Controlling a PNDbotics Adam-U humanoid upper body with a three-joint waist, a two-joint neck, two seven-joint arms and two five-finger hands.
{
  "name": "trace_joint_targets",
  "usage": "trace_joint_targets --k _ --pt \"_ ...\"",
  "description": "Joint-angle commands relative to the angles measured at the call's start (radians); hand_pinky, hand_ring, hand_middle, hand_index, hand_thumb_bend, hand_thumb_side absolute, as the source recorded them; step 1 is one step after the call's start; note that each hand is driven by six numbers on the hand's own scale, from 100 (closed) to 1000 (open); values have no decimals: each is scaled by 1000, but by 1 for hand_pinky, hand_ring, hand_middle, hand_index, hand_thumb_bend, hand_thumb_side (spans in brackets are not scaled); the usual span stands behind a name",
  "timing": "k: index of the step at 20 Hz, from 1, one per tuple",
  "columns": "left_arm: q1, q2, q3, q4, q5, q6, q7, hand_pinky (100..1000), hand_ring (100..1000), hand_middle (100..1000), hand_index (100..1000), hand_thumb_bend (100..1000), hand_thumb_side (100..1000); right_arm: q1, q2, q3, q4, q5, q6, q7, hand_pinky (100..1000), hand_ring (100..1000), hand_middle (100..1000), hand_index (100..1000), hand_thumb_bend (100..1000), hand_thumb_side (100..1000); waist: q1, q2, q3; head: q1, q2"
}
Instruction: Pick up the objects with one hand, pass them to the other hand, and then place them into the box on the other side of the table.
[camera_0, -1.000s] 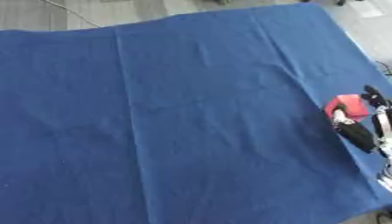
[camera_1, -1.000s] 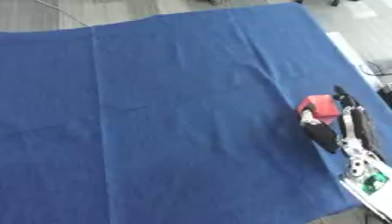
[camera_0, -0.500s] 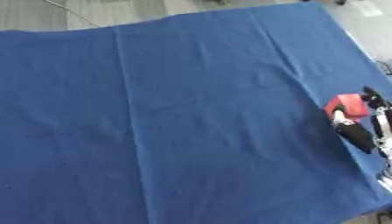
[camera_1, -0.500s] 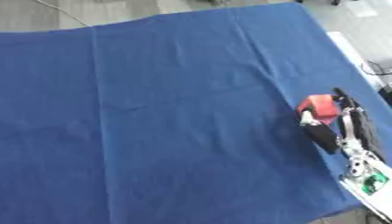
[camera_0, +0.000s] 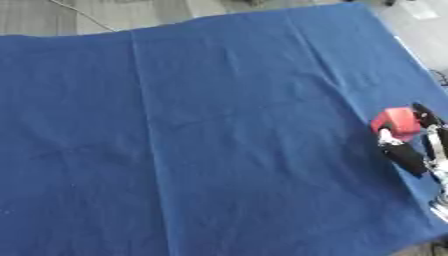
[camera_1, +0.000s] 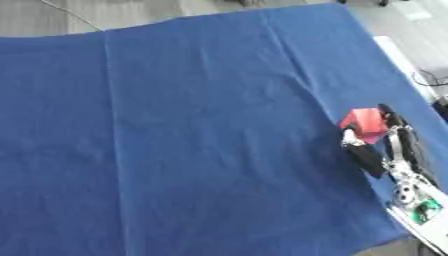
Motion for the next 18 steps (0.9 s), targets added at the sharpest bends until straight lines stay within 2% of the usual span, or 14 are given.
trace_joint_targets --k 1,6,9,10,11,12,14,16,18 --pt "-5 17 14 -17 -2 -3 1 916 766 701 803 100 814 0 -17 -5 -9 11 158 -145 1000 911 864 1000 100 595 -3 -22 1 -3 -17" --pt "-4 16 15 -17 -2 -3 2 916 766 701 803 100 815 -4 -15 -6 -9 8 154 -154 1000 865 805 1000 100 567 -2 -21 2 -2 -16" --pt "-2 15 15 -17 -2 -1 3 917 766 701 803 100 817 -9 -15 -7 -9 -15 120 -196 964 806 676 1000 100 513 -3 -21 2 -1 -17" --pt "-1 15 15 -17 -2 0 3 917 766 701 803 100 818 -11 -15 -8 -9 -27 103 -219 930 755 603 1000 100 463 -3 -22 2 -1 -17" --pt "-1 15 15 -17 -2 0 3 917 766 701 803 100 818 -12 -15 -8 -9 -40 87 -246 909 711 568 1000 100 431 -3 -22 2 -1 -17" --pt "0 16 15 -17 -2 0 3 917 765 701 803 100 818 -15 -16 -11 -9 -53 65 -268 854 614 509 997 100 387 -3 -22 2 0 -15" --pt "1 17 16 -17 -2 0 5 917 766 701 803 100 818 -23 -19 -32 -9 -76 3 -285 755 515 457 976 100 301 -4 -23 0 3 -13" --pt "2 19 17 -17 -1 -1 5 918 766 701 803 100 818 -30 -24 -57 -9 -104 -69 -288 711 477 437 969 100 300 -6 -25 -1 5 -10" --pt "3 21 17 -17 -1 -1 5 918 766 701 803 100 818 -33 -33 -76 -9 -125 -138 -289 691 462 424 962 100 225 -8 -27 -2 8 -7"
